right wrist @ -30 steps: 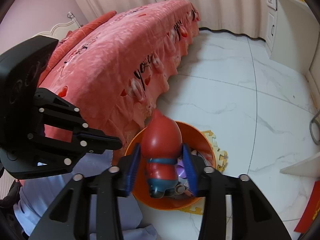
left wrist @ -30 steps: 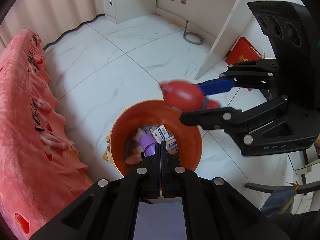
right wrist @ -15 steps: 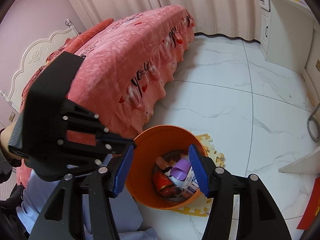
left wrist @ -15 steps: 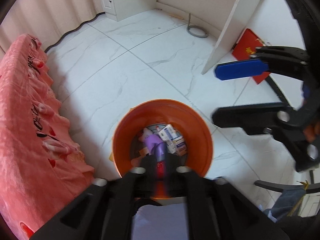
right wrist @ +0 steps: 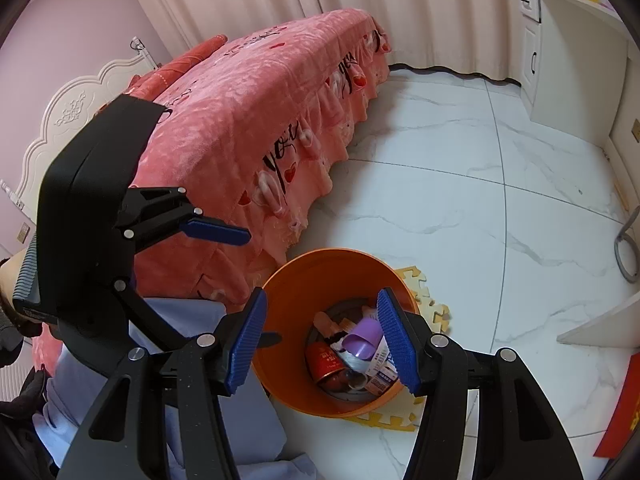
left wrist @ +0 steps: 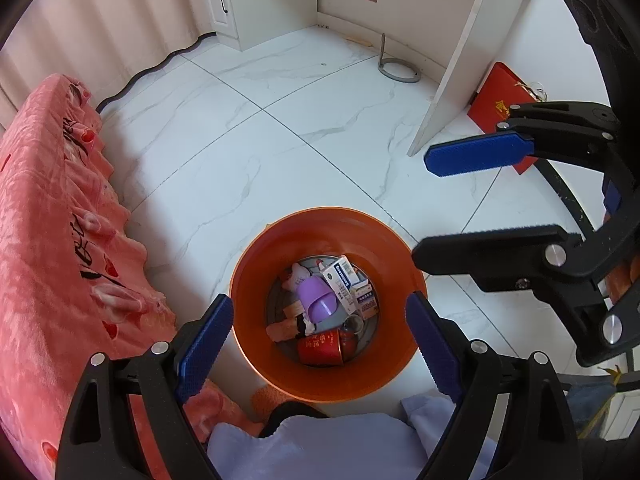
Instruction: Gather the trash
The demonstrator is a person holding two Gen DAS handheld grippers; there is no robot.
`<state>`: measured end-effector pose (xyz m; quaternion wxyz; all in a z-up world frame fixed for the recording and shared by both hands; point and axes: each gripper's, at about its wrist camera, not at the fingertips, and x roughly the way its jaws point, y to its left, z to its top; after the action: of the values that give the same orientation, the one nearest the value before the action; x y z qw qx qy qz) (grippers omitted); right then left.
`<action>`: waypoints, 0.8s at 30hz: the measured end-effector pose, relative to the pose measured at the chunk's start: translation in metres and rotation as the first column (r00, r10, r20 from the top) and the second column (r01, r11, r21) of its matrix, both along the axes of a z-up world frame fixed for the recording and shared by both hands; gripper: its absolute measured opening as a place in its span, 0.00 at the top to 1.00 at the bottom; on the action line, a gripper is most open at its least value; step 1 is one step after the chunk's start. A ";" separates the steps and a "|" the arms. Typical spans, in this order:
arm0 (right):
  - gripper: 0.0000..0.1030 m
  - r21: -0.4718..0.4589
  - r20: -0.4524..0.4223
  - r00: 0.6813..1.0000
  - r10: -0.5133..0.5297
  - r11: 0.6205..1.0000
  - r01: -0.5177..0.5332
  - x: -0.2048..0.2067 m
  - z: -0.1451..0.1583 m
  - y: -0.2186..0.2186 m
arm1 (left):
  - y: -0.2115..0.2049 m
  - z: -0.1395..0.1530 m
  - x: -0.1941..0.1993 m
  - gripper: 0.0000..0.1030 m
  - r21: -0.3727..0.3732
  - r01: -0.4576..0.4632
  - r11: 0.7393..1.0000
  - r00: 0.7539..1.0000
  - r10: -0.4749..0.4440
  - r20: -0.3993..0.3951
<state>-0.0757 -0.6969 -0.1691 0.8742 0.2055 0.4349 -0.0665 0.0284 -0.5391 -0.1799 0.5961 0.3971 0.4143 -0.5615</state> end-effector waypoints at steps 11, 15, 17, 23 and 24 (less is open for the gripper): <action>0.34 -0.027 0.057 0.998 0.026 0.999 -0.025 -0.001 0.035 0.026 | 0.033 0.037 0.000 0.16 -0.052 -0.035 0.998 0.998 0.037 0.048; 0.30 -0.044 0.093 0.994 0.049 0.998 -0.045 0.001 0.058 0.045 | 0.057 0.058 0.000 0.16 -0.082 -0.056 0.995 0.994 0.063 0.092; 0.30 -0.051 0.119 0.991 0.066 0.997 -0.061 0.002 0.071 0.056 | 0.074 0.072 0.002 0.16 -0.110 -0.084 0.990 0.990 0.095 0.106; 0.21 -0.083 0.228 0.963 0.140 0.989 -0.124 0.012 0.118 0.106 | 0.130 0.110 0.011 0.13 -0.199 -0.196 0.960 0.967 0.223 0.122; 0.20 -0.084 0.245 0.957 0.153 0.987 -0.137 0.014 0.124 0.115 | 0.146 0.118 0.011 0.12 -0.221 -0.224 0.949 0.958 0.256 0.131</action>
<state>-0.0615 -0.5820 -0.0446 0.9309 0.1508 0.3326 0.0099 0.0399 -0.3934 -0.0614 0.7286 0.3235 0.3516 -0.4908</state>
